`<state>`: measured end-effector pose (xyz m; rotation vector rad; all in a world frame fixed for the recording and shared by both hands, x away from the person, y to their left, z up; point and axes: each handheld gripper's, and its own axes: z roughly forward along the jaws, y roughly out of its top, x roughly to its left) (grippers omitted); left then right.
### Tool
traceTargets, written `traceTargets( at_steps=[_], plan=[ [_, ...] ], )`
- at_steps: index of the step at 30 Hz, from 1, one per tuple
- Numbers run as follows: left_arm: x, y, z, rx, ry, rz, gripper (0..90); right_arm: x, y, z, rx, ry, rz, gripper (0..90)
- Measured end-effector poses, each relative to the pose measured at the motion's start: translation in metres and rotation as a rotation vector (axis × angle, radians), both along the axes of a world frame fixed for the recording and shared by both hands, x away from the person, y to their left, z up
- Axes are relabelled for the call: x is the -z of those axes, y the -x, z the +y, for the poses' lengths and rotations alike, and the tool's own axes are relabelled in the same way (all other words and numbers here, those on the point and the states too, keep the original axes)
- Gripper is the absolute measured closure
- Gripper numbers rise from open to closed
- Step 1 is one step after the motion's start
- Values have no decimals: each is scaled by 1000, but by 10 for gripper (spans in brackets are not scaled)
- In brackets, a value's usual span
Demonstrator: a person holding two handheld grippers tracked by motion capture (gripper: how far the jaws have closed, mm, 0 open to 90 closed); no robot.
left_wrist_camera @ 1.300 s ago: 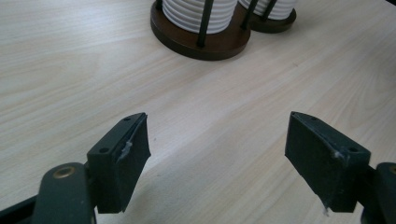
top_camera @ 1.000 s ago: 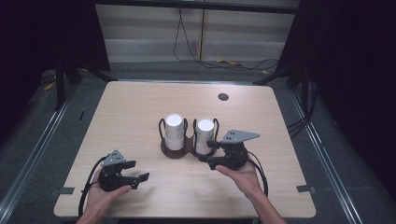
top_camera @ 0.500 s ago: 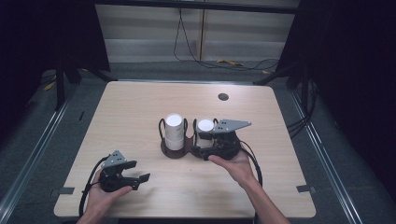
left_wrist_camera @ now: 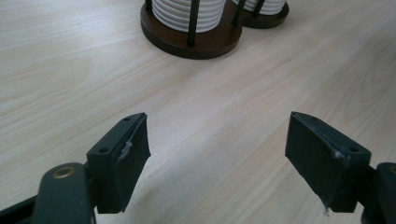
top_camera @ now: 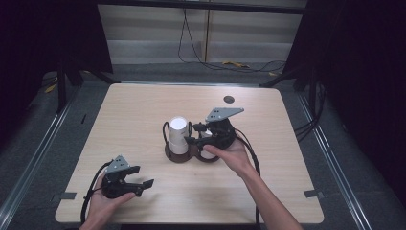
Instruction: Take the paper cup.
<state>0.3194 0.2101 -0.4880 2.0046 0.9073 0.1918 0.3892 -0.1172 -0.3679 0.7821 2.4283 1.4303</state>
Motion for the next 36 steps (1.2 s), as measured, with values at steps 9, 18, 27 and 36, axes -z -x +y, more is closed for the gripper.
traceTargets(
  at_steps=[9,18,27,36],
  plan=[
    [1,0,0,0,3,5,216,-8,-20,10,-13,24,11,406],
    [0,1,1,1,3,13,216,-9,-39,22,-25,88,49,395],
    [0,1,1,5,3,12,216,-11,-54,32,-33,140,76,383],
    [0,1,1,5,2,10,216,-10,-63,41,-39,174,95,346]
  ],
)
